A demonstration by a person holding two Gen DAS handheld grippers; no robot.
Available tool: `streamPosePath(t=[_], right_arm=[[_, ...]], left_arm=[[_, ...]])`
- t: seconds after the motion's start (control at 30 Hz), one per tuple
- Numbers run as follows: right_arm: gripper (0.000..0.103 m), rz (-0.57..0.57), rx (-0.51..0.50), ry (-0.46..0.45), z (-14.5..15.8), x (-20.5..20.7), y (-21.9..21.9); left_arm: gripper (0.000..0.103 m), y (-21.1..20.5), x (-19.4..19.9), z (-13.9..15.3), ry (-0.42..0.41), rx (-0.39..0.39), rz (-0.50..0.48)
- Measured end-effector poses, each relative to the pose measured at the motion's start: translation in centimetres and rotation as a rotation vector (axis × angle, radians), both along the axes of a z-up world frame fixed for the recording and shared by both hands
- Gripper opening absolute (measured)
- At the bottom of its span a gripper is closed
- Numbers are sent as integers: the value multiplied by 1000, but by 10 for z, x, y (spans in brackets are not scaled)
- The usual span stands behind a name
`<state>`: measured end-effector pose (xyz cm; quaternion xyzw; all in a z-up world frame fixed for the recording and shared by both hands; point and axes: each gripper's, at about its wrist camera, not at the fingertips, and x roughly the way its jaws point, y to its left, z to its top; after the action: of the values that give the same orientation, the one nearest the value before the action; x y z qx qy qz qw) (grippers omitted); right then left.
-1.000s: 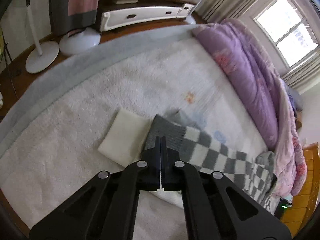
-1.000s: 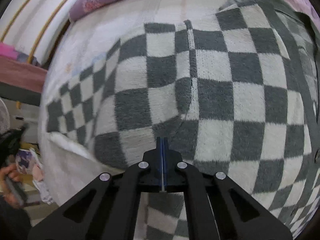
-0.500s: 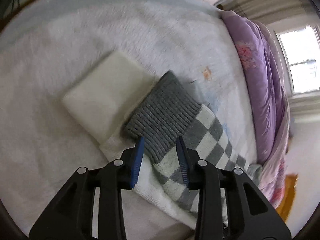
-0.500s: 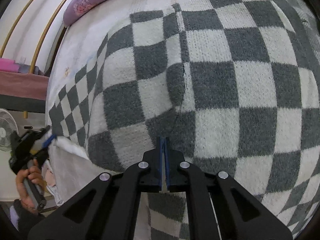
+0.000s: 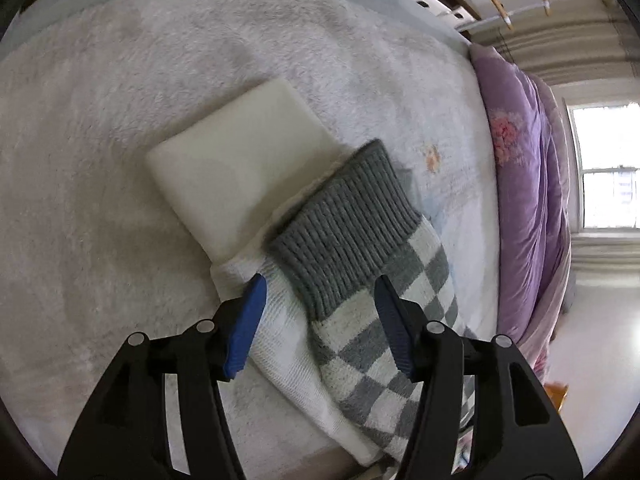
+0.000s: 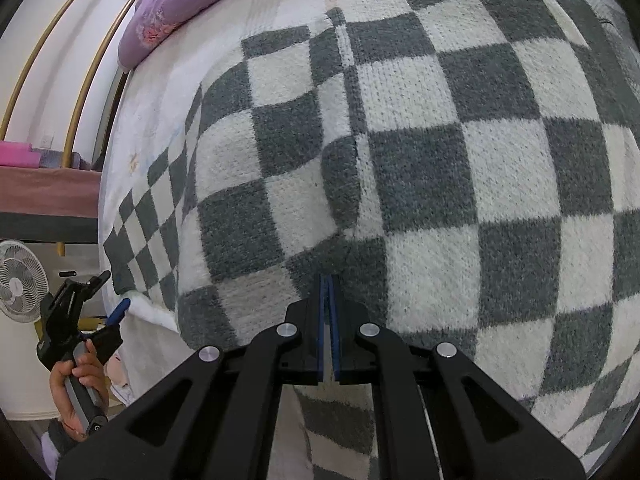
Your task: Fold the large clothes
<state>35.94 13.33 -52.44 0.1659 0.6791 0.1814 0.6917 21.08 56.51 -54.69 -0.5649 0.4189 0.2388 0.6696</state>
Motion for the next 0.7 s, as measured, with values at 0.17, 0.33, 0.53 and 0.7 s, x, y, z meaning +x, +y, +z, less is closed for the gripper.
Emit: streamPosePath(t=[0.17,0.33,0.53,0.7], right_arm=[[5,2,-4,-5,-4,0,3],[5,-19,18,-1,-7,-3,-2],[5,-5,42,-24,-1,-7,-4],[0,6,-8,23,-30,-4,2]], left_arm=[[55,7,15,-9,-30,-11,22],[26,13,24,-13,-27,25,5],[9,12,15,23,-87,127,-22],[9,-5,8,105,-225,263,-96]])
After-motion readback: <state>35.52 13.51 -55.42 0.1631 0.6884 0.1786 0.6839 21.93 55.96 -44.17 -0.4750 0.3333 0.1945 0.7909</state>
